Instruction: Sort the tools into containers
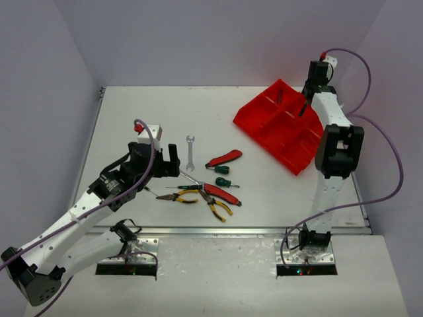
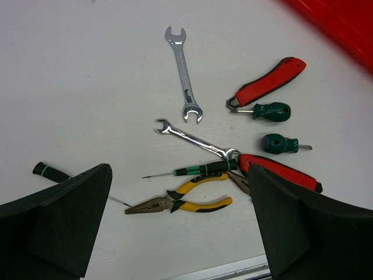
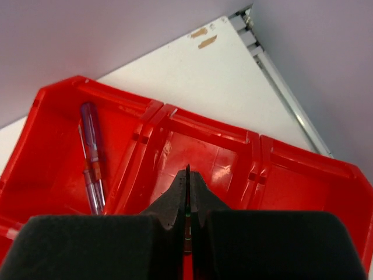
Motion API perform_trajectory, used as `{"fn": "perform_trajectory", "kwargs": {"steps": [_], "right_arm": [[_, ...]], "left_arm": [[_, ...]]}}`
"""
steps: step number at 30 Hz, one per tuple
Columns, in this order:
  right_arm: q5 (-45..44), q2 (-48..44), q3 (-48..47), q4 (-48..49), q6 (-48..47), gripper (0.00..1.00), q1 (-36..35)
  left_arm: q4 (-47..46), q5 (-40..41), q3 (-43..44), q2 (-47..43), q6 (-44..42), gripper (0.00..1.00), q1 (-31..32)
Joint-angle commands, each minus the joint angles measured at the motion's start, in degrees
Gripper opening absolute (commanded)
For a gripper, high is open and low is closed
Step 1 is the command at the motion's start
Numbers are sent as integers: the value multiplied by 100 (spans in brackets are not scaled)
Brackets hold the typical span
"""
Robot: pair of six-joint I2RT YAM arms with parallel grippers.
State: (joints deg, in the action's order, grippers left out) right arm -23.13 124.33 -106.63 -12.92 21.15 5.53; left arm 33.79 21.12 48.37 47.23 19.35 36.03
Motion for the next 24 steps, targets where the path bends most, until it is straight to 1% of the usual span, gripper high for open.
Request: {"fn": "perform_trajectory", "kwargs": {"steps": [1,2,3,4,5,6,7,8,9,11,12,15,16,19,21,22,24], "right_arm": [[204,121,-214,176,33,0,89],[248,139,-173,176,56,4,89],[275,144,-142,176,80,11,89],[283,144,-123,146,118,29,92],[283,144,-118,85,161,53,98],[288,141,-159,-13,167,66,98],[332,112,-186,-123,209,75,98],[390,47,-214,-225,253,81,98],[397,-7,-218,-237,297,82,98],[582,-156,-445,-594,409,91,98],[744,-258,-513,-736,471,93,98],[1318,-609,-558,-1111,771,95,76],[1624,-821,-459,-1223,877,96,52],[2722,-1765,396,-1308,927,96,-191],[3089,-2238,927,-1302,778,96,-362],[3212,-2662,1410,-1302,691,96,-519],[3353,-3233,2106,-1188,598,96,-797]], "left_arm": [[-137,86,-153,-17,-81,100,-8],[-142,73,-146,30,-75,100,-14],[-150,63,-144,64,-72,100,-12],[-160,22,-147,96,-79,100,-8],[-169,-37,-152,133,-89,100,-8],[-155,-42,-150,173,-92,100,-8],[-161,-78,-130,251,-108,100,-8],[-154,-136,-87,338,-115,100,-8],[-153,-205,-51,348,-124,100,-8],[-194,-611,81,785,-150,100,-8],[-188,-801,180,1026,-174,100,-8],[-160,-1344,529,1755,-262,100,-7],[-148,-1685,776,2073,-292,100,-1],[-166,-2084,1272,3040,-447,100,9],[-25,-2086,1735,3510,-505,99,9],[145,-2086,1933,3907,-507,96,11],[385,-2018,2366,4294,-305,92,40]]}}
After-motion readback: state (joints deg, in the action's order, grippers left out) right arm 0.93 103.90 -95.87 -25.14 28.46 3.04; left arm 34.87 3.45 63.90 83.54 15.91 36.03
